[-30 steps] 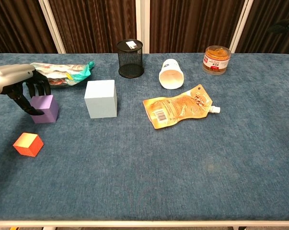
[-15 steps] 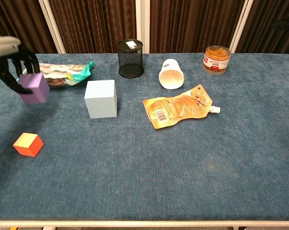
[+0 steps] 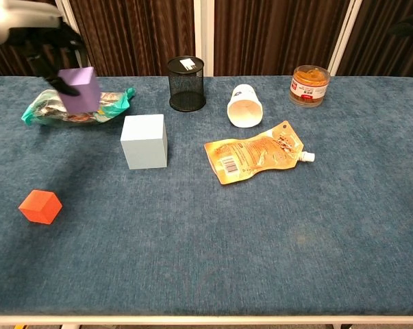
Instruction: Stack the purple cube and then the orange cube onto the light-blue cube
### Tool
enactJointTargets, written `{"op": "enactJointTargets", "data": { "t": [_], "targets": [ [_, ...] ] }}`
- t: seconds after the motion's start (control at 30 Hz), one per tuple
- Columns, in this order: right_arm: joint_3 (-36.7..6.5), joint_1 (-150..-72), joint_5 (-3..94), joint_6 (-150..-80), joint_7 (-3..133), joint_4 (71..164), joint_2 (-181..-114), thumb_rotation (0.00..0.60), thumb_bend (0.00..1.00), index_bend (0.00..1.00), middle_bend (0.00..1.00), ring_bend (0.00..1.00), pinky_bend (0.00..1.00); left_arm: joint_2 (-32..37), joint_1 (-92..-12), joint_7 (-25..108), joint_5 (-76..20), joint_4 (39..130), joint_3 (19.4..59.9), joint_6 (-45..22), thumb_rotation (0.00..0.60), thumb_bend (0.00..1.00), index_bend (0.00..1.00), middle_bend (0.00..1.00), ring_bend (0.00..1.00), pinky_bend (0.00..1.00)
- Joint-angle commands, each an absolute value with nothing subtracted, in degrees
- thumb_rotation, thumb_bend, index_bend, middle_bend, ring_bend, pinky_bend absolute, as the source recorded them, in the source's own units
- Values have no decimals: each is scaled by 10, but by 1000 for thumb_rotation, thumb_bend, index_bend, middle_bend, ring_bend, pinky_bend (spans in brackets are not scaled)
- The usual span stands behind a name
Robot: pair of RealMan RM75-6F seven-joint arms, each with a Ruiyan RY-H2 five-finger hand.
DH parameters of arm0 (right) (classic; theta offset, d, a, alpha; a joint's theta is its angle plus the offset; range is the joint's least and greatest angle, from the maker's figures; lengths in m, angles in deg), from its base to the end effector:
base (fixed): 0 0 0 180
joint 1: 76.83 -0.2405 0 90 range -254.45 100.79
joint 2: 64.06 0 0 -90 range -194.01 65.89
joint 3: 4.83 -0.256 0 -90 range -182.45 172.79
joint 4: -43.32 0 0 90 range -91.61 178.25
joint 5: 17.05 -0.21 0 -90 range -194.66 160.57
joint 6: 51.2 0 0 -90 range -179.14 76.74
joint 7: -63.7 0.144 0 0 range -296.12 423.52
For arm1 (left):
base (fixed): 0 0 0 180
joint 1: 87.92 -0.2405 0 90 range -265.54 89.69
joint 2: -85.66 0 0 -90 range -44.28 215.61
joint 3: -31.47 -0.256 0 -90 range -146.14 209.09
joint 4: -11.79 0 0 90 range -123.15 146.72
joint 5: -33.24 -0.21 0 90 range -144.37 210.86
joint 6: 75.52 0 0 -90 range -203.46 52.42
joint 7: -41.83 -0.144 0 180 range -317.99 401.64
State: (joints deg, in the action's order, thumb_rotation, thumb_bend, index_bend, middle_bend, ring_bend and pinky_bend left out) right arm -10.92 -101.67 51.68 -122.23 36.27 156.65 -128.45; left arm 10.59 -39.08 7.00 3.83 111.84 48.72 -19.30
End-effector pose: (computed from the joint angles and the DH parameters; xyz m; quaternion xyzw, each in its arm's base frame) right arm -0.1933 -0.2584 0.1100 0.6900 -0.3691 0.3497 0.5151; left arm -0.1321 0.3732 0.0564 -0.6722 -0.4703 -0.3094 0.4808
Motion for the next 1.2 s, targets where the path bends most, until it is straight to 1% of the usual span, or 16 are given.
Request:
{"op": "enactJointTargets", "data": {
  "t": [0.03, 0.23, 0.67, 0.87, 1.2],
  "targets": [
    [-110, -1017, 515, -1221, 363, 1565, -1284, 600, 124, 0, 51, 0, 0, 93, -366, 54, 57, 1122, 492, -188, 600, 310, 596, 634, 474, 577],
    [-110, -1018, 512, -1217, 364, 1562, -1286, 600, 125, 0, 52, 0, 0, 61, -326, 34, 97, 1107, 494, -165, 600, 310, 596, 634, 474, 577],
    [-113, -1024, 504, -1205, 372, 1551, -1288, 600, 124, 0, 52, 0, 0, 15, -290, 6, 150, 1098, 487, -116, 600, 310, 603, 640, 479, 580],
    [-112, -1026, 502, -1198, 378, 1544, -1289, 600, 125, 0, 52, 0, 0, 10, -292, 5, 152, 1105, 476, -102, 600, 310, 603, 640, 480, 580],
    [-112, -1027, 501, -1194, 385, 1539, -1288, 600, 124, 0, 52, 0, 0, 1, -292, 12, 137, 1108, 474, -98, 600, 310, 605, 641, 480, 580]
  ]
}}
